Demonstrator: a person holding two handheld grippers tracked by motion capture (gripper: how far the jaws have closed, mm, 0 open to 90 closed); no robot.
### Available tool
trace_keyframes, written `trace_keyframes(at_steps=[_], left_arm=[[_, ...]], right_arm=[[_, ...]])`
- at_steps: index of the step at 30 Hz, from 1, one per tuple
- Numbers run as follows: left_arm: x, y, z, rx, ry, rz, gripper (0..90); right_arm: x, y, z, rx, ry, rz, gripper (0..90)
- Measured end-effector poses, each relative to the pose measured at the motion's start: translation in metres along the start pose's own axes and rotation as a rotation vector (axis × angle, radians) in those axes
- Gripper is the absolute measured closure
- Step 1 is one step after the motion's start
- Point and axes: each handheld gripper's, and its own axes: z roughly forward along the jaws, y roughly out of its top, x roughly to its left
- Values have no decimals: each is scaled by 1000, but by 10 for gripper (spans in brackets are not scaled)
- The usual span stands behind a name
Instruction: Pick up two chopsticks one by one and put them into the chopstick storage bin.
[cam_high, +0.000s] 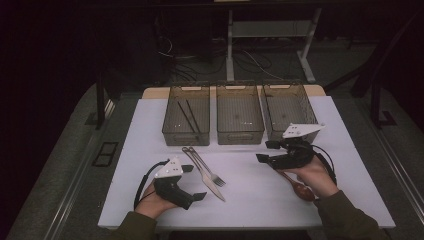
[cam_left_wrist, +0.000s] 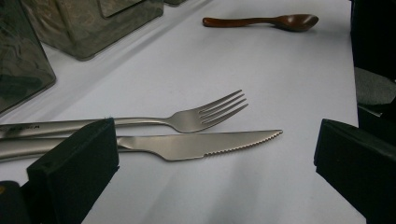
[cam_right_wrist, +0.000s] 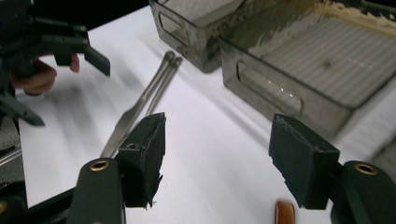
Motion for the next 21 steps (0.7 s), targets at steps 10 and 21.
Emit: trace_keyframes(at_steps=[10, 21], left_arm=[[-1, 1, -1, -4, 3, 1, 0], [-1, 1, -2, -5, 5, 1, 0]], right_arm=[[-1, -28, -17, 26, -20, 22, 364], [-7, -55, -37, 41, -55, 59, 363]])
